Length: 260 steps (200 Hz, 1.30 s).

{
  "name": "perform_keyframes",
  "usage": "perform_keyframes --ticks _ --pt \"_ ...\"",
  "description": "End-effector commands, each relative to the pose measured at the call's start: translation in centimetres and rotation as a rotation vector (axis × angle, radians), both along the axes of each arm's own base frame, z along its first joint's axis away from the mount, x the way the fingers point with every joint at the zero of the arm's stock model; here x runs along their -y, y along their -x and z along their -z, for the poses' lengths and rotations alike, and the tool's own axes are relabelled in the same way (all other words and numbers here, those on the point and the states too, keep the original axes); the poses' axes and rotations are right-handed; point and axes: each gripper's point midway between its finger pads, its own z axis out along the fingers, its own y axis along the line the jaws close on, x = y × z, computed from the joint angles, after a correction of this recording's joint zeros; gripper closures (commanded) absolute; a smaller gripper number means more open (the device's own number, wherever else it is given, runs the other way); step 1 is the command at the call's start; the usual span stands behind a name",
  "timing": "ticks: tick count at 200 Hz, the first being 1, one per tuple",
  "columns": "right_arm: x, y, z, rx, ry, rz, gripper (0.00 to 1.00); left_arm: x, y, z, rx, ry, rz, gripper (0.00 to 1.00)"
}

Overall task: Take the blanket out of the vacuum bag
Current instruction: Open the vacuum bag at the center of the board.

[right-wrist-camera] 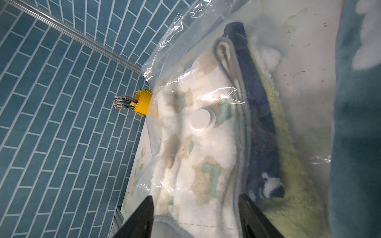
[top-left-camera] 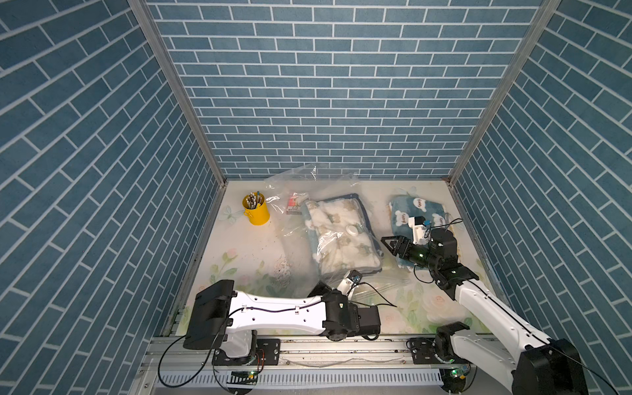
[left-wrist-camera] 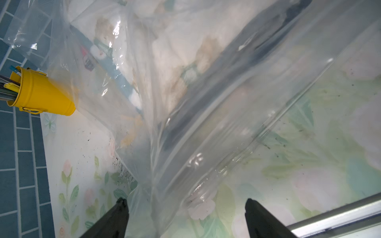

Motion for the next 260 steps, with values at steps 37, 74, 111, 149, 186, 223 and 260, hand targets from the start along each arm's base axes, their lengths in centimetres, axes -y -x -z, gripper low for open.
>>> perform_keyframes --ticks 37,74,111,149,186,223,260 --pt "-1.1 3.4 0.2 -0.041 -0.118 -0.066 0.40 -0.3 -4.5 -2.2 0.243 -0.123 -0.130 0.46" --pt "-2.1 6.2 -0.4 -0.049 -0.203 -0.094 0.61 4.1 -5.9 -4.1 0.289 -0.102 -0.068 0.89" --pt "-1.4 8.6 -3.3 0.032 -0.202 -0.112 0.92 5.6 -9.0 -4.9 0.218 0.058 -0.091 1.00" --pt "-1.8 10.8 -3.3 0.030 -0.204 -0.193 1.00 6.6 -11.2 -6.3 0.178 0.220 -0.108 1.00" --pt "-2.3 12.5 -3.4 0.036 -0.234 -0.231 1.00 7.4 -11.4 -6.6 0.169 0.269 -0.119 1.00" --pt "-3.7 13.7 -1.0 -0.021 -0.269 -0.256 1.00 7.6 -11.2 -7.7 0.173 0.381 -0.135 1.00" --pt "-7.2 15.4 1.2 -0.050 -0.246 -0.320 1.00 7.3 -10.7 -8.6 0.169 0.490 -0.134 1.00"
